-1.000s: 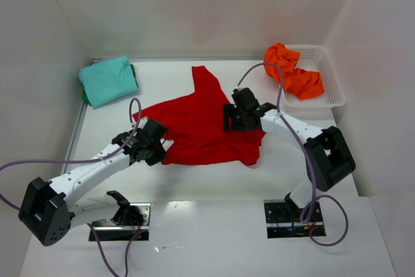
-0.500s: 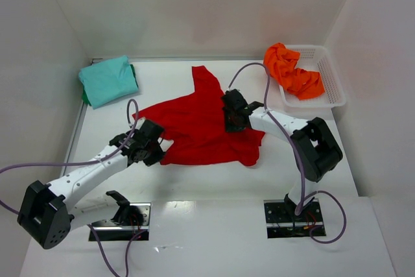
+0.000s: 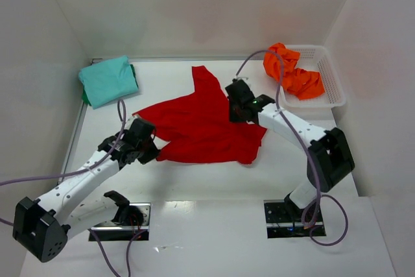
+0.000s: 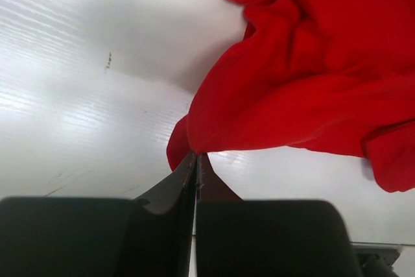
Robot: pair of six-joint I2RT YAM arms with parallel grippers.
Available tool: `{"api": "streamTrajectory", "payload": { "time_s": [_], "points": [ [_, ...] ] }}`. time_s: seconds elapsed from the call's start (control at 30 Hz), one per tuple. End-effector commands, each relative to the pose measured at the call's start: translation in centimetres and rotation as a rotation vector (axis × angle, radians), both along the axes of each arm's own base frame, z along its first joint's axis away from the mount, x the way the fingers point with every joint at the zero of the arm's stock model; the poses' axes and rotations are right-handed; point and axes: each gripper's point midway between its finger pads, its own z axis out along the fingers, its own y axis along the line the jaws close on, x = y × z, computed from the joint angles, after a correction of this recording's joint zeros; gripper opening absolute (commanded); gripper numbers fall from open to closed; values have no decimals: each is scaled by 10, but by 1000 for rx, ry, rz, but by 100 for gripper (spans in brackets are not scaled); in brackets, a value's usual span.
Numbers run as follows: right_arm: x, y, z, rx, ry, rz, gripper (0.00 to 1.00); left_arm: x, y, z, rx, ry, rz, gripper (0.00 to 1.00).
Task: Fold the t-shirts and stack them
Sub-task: Flatten out the tshirt
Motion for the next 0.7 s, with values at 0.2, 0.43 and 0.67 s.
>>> {"api": "streamTrajectory", "payload": {
  "time_s": [0.2,0.43,0.67],
  "points": [
    [40,-19,270,191,-550,-79,0,69,46,150,162,-386,-33,0],
    [1,-60,445,325,-924,-139,0,96,91,328,330,-785,59,0],
    [-121,-126,544,523,-1205,-124,0,41,101,469,298,-1176,74,0]
  ]
}}
